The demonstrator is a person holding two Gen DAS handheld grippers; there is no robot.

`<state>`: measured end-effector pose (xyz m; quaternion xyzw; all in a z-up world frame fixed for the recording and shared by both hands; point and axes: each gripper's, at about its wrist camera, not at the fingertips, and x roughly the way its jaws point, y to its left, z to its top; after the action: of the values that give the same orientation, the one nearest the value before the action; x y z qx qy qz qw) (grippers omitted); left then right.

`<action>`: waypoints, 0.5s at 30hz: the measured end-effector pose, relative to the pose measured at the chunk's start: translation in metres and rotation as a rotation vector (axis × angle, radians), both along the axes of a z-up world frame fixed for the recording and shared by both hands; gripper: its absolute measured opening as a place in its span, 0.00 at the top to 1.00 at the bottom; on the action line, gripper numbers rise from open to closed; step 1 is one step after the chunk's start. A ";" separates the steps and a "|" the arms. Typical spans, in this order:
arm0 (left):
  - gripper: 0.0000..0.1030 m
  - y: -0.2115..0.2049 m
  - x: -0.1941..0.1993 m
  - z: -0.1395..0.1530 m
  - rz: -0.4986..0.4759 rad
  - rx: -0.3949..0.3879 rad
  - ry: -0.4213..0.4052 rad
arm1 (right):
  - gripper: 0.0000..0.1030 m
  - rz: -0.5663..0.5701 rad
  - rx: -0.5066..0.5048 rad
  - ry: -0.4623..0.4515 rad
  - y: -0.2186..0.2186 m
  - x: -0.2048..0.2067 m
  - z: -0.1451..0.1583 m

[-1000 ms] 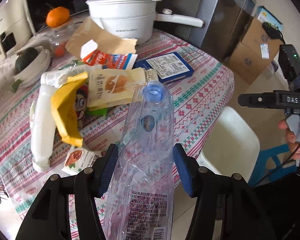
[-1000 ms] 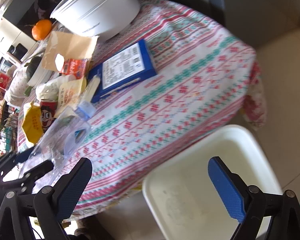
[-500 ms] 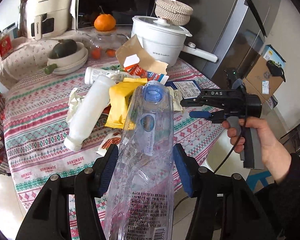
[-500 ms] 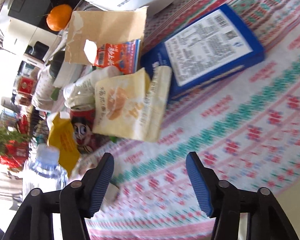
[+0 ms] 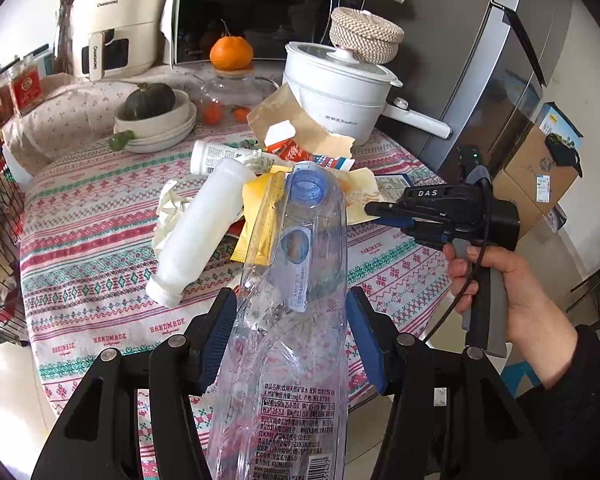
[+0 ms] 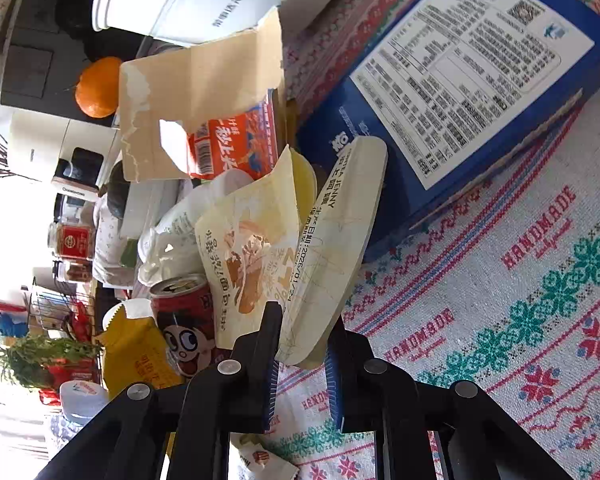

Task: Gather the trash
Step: 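Lift the water bottle with the left gripper while the right gripper grasps the cream snack bag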

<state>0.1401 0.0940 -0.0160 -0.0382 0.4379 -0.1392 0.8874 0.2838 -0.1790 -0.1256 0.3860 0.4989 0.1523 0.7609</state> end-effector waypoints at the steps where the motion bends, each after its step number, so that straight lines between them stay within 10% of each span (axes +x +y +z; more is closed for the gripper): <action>1: 0.42 -0.001 -0.001 0.001 0.000 -0.001 -0.006 | 0.86 0.011 -0.030 -0.022 0.002 -0.002 0.008; 15: 0.42 -0.062 -0.018 0.008 -0.166 -0.027 -0.014 | 0.88 0.077 -0.256 -0.302 -0.046 -0.098 0.119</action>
<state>0.1219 0.0318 -0.0078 -0.0128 0.4313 -0.2185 0.8753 0.1854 -0.2250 -0.0070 0.2395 0.4087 0.1727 0.8636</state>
